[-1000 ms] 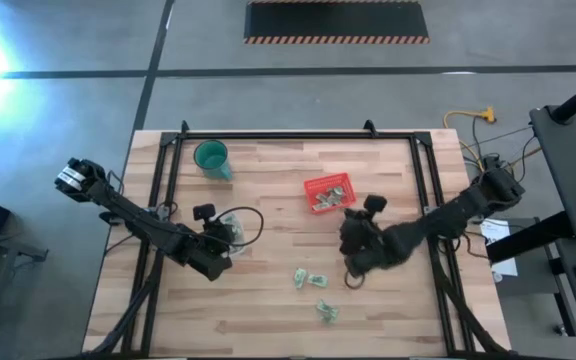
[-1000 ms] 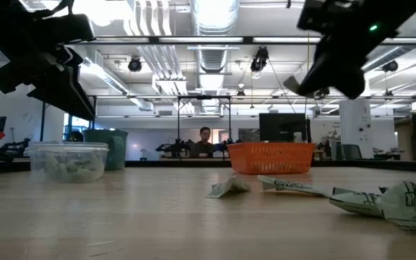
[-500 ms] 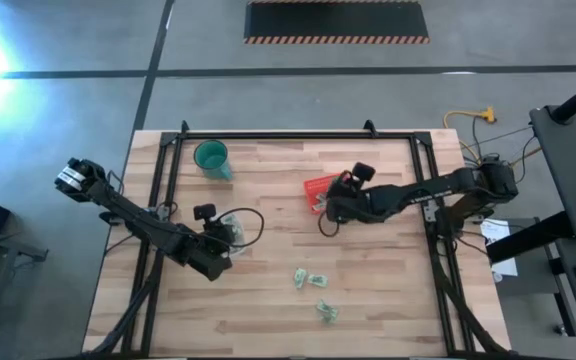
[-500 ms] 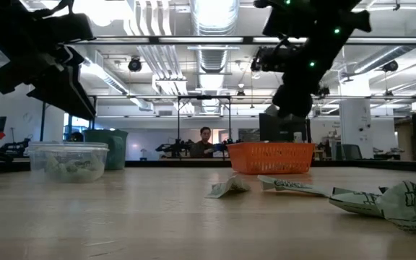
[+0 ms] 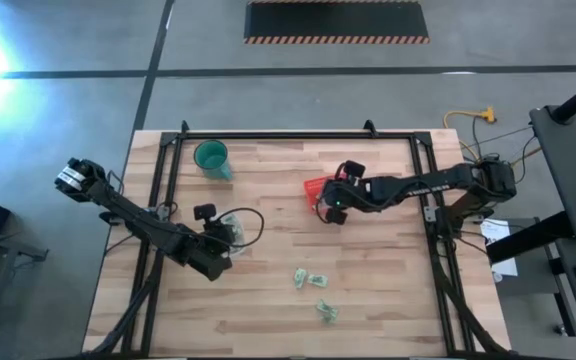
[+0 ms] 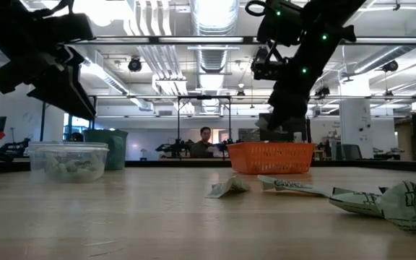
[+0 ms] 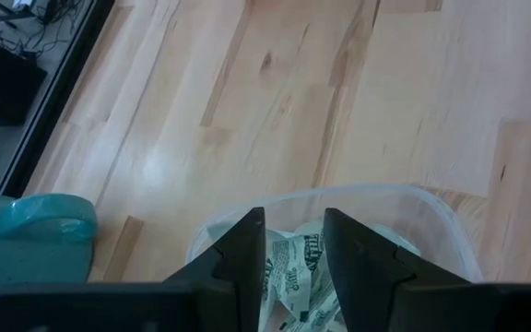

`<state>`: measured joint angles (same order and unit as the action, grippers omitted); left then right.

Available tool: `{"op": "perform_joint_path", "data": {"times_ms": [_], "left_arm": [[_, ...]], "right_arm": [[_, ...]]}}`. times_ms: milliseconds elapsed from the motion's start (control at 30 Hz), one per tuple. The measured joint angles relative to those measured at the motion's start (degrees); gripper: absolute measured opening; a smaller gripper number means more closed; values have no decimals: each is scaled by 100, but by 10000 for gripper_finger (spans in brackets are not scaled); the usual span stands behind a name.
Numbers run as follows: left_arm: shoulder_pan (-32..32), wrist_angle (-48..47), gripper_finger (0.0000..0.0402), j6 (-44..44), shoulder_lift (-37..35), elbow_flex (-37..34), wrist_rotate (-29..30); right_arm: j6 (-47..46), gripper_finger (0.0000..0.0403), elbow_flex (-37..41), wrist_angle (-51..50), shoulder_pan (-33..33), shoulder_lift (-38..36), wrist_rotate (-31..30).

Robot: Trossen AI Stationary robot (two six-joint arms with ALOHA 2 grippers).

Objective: Pick and place items into bin
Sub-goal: Put the light green stevia packet into the orange bin, then put the light green stevia packet into the transparent container

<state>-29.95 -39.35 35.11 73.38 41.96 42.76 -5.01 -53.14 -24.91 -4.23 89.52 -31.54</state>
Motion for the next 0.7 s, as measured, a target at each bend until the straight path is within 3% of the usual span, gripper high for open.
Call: {"op": "perform_joint_path", "data": {"times_ms": [400,700], "left_arm": [[0,214,96,-146,-1,-9,10],[0,197,96,-153,-2,-9,15]], "right_arm": [[92,31,12,130,-122,2,10],[122,70,45,138,-147,2,-5]]}}
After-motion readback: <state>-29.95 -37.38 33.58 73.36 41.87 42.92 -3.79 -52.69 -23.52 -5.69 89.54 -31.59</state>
